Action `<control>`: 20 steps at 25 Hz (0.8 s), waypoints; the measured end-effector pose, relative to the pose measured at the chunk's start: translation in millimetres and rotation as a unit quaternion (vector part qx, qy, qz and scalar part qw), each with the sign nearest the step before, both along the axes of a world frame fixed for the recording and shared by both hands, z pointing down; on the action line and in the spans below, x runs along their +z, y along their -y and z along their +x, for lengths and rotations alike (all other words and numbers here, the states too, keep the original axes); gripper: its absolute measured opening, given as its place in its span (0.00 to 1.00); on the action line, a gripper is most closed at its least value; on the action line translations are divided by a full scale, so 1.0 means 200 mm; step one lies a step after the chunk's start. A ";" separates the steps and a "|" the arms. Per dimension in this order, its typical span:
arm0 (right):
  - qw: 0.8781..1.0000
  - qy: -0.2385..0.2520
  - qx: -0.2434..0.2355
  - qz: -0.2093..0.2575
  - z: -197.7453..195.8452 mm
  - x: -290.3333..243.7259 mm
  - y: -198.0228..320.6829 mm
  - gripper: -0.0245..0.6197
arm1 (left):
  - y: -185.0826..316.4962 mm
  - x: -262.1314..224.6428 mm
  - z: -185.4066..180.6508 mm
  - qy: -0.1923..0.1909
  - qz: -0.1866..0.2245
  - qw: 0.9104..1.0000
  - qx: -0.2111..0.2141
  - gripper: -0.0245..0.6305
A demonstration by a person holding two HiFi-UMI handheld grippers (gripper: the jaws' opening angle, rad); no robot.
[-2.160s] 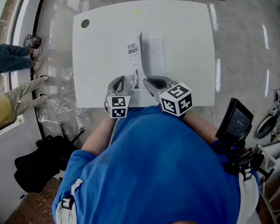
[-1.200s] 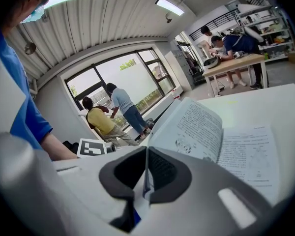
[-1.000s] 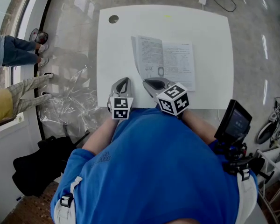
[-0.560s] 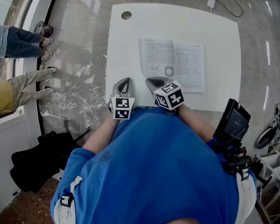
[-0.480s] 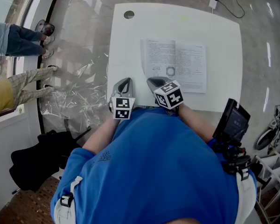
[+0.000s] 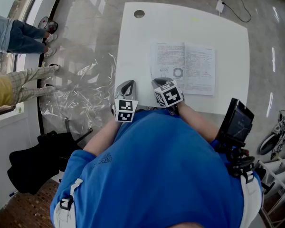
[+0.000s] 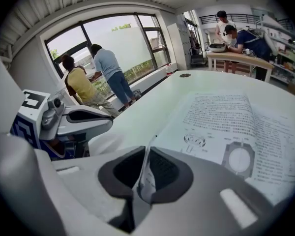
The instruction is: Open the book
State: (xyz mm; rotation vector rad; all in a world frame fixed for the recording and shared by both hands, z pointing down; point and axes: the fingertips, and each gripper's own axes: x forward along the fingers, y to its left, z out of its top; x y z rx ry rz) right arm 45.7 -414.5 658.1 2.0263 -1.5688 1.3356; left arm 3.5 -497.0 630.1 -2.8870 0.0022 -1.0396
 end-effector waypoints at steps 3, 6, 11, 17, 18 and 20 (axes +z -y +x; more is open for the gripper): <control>1.000 -0.019 -0.006 -0.018 -0.04 0.01 0.03 0.10 | 0.03 -0.01 -0.05 -0.001 -0.001 1.000 0.004 0.05; 0.999 -0.030 -0.010 -0.029 -0.04 0.01 0.03 0.12 | 0.03 -0.03 -0.04 -0.003 -0.001 1.000 0.009 0.05; 0.998 -0.037 -0.020 -0.043 -0.04 0.04 0.01 0.15 | 0.01 -0.02 -0.01 -0.003 0.002 1.000 0.020 0.05; 0.997 -0.036 -0.038 -0.052 -0.05 0.06 0.00 0.24 | 0.00 0.01 0.00 -0.004 -0.001 1.000 0.024 0.05; 0.997 -0.031 -0.039 -0.051 -0.06 0.07 0.00 0.27 | -0.01 0.01 0.01 -0.004 -0.003 1.000 0.025 0.05; 0.998 -0.027 -0.040 -0.049 -0.07 0.08 0.00 0.32 | -0.02 0.01 0.02 -0.006 -0.005 1.000 0.027 0.05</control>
